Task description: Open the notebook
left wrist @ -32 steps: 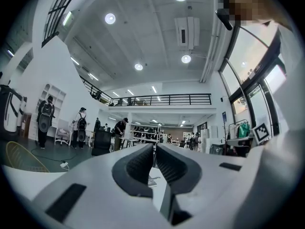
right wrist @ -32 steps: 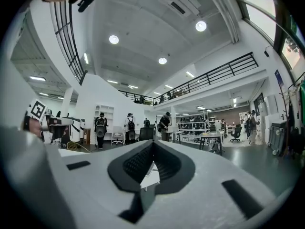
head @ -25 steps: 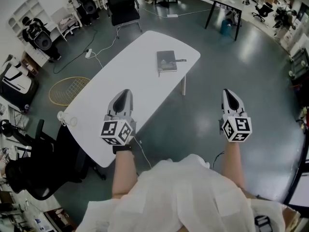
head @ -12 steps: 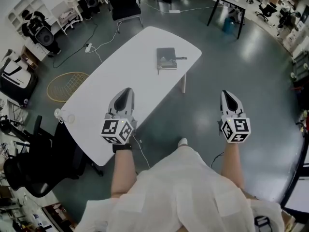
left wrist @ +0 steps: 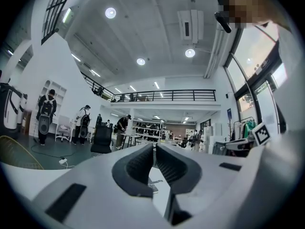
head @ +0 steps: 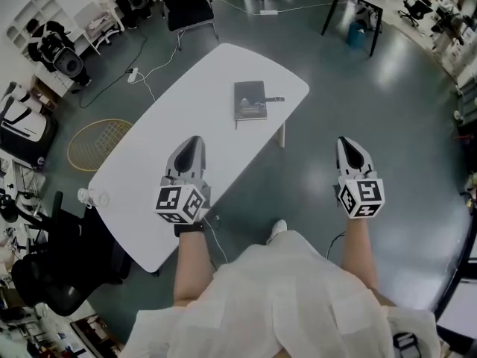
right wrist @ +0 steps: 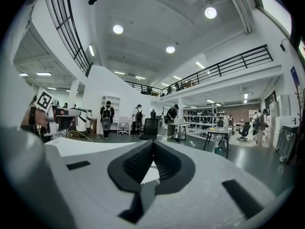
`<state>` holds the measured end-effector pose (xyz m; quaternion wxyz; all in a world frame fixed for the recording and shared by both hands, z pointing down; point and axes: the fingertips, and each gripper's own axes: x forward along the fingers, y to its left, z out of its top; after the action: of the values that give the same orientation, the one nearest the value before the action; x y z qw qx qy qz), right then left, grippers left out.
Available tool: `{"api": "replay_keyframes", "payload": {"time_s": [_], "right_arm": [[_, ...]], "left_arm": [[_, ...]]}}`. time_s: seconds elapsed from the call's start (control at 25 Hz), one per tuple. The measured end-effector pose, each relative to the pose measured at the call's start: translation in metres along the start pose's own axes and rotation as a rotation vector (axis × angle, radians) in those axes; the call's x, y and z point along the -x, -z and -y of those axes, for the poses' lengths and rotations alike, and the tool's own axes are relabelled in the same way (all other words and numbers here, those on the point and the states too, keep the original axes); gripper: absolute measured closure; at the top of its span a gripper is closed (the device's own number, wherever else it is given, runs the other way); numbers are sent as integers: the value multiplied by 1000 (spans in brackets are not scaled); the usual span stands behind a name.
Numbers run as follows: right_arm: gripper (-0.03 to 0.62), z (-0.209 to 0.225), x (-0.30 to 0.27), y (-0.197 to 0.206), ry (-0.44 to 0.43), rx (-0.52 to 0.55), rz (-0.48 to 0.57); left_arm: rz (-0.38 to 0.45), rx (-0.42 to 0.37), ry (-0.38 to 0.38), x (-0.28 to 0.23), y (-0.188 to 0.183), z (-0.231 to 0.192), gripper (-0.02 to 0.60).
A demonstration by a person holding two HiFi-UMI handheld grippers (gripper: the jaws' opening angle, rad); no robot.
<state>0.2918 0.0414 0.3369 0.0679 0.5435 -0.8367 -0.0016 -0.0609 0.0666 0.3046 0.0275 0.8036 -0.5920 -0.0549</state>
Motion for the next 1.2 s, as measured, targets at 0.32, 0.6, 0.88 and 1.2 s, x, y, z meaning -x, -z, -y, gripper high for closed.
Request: {"api": "replay_keyframes", "payload": {"time_s": [0.32, 0.6, 0.88, 1.2], "right_arm": [[591, 37, -48, -12, -59, 25, 1], [590, 42, -74, 9, -89, 13, -33], [589, 43, -105, 26, -75, -4, -55], [591, 35, -155, 16, -45, 13, -68]], "left_arm": [[-17, -8, -17, -55, -3, 16, 561], [-67, -19, -24, -78, 14, 15, 561], [-91, -12, -1, -111, 32, -5, 561], [-83, -7, 44, -154, 30, -44, 561]]}}
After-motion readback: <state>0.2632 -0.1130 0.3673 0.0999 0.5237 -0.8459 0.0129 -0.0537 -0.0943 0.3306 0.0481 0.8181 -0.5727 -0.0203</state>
